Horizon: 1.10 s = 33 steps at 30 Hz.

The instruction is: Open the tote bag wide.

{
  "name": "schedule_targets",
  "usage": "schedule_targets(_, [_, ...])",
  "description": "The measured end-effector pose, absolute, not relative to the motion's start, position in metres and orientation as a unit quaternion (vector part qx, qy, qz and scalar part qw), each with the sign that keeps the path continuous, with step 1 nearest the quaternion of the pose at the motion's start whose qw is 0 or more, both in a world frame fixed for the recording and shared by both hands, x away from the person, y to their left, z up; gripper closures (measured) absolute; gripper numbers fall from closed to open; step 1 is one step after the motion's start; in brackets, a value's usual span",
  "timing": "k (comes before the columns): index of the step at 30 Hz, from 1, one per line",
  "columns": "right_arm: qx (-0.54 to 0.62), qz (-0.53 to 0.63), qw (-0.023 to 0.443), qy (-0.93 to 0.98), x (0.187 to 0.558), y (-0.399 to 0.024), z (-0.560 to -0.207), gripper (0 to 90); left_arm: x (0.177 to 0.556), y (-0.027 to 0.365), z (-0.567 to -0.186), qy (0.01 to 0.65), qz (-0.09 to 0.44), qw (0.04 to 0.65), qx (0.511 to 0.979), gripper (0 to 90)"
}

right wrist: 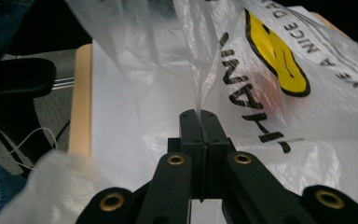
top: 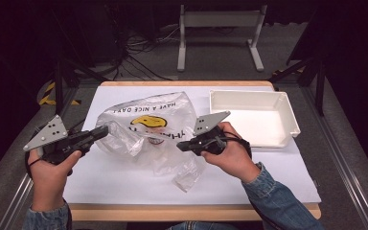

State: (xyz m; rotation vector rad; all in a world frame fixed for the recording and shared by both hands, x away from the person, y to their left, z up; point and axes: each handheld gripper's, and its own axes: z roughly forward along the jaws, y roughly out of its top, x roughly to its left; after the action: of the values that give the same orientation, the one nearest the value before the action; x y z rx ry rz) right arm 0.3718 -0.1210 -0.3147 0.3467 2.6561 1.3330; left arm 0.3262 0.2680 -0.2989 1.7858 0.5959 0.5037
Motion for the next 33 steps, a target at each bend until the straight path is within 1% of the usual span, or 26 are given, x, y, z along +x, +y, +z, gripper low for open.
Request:
schedule_targets(5, [0.096,0.457,0.072,0.881,0.358,-0.12,-0.303,90.0,0.322,0.271,-0.294,0.244,0.218,0.564,0.759,89.8])
schedule_targets(9, [0.083,0.469,0.072,0.876,0.349,-0.121,-0.292,90.0,0.317,0.274,-0.29,0.238,0.212,0.572,0.756,90.0])
schedule_targets(15, [0.071,0.489,0.078,0.866,0.34,-0.126,-0.276,90.0,0.307,0.277,-0.281,0.223,0.219,0.583,0.75,90.0])
schedule_targets(22, [0.063,0.511,0.081,0.854,0.335,-0.13,-0.261,90.0,0.296,0.279,-0.272,0.21,0.223,0.598,0.74,90.0])
schedule_targets(33, [0.061,0.541,0.085,0.835,0.335,-0.135,-0.243,90.0,0.293,0.28,-0.266,0.201,0.233,0.607,0.733,90.0])
